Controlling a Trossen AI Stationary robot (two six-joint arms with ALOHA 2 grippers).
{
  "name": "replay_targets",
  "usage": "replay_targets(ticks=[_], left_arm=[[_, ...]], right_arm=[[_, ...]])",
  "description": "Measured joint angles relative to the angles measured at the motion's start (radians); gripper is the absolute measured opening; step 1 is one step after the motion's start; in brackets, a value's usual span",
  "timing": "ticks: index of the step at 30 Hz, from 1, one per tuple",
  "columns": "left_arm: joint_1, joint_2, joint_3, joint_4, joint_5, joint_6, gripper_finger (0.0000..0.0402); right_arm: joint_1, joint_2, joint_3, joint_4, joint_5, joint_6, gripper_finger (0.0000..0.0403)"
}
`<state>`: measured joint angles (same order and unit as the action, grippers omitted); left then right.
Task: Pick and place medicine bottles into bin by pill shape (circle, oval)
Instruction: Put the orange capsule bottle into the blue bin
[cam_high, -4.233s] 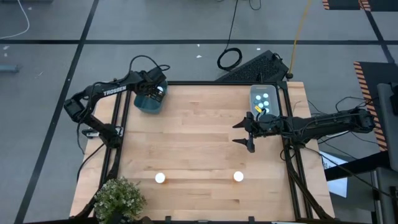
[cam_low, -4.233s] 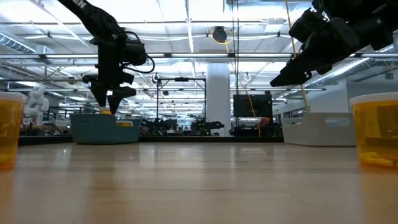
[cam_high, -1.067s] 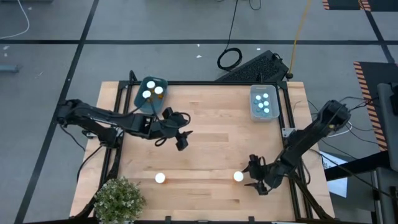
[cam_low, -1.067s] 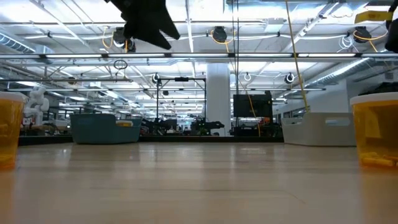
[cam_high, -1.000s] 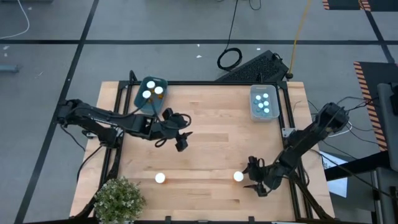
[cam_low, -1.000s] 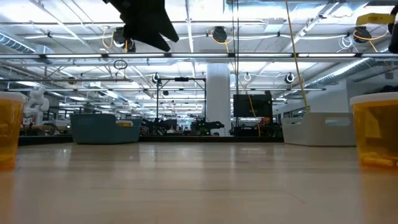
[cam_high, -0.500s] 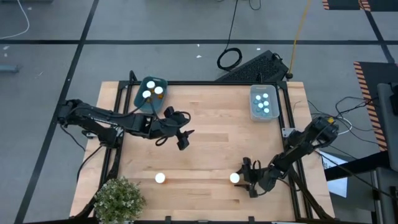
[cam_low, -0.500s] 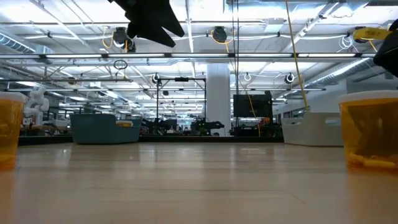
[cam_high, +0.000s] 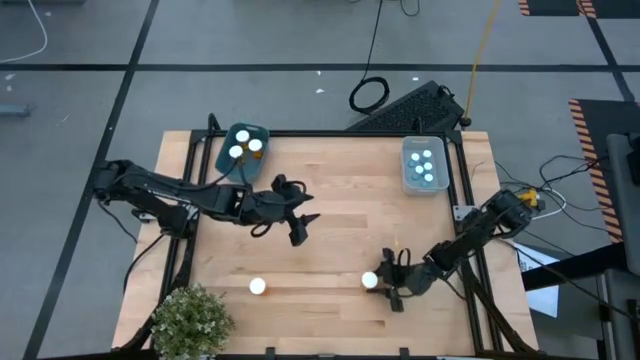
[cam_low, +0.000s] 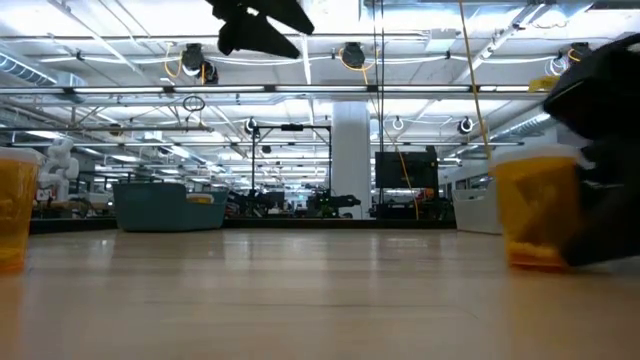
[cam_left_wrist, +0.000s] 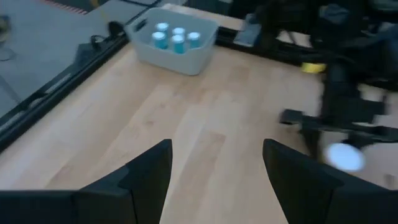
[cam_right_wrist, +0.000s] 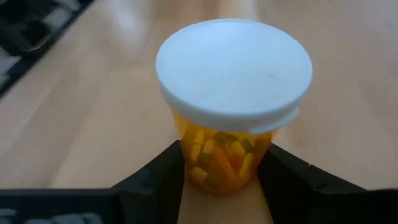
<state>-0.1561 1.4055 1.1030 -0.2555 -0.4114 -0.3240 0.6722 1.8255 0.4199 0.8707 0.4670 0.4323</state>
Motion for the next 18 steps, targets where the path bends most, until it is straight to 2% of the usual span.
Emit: replay_targets(ticks=[5, 8, 12, 18], left_arm=[[-0.011, 0.030, 0.000, 0.092, 0.094, 0.072, 0.0256], [-0.017, 0.059, 0.000, 0.130, 0.152, 0.117, 0.0267], [-0.023, 0.106, 0.000, 0.199, 0.205, 0.179, 0.0310], [-0.021, 0.181, 0.000, 0.268, 0.220, 0.271, 0.0383]], right_arm=[[-0.080, -0.042, -0.001, -0.020, 0.023, -0.049, 0.0175], [-0.140, -0.089, 0.003, -0.007, -0.042, -0.089, 0.0176], [-0.229, -0.143, 0.012, -0.049, -0.103, -0.150, 0.0175], [-0.356, -0.208, 0.019, -0.102, -0.174, -0.210, 0.0176]])
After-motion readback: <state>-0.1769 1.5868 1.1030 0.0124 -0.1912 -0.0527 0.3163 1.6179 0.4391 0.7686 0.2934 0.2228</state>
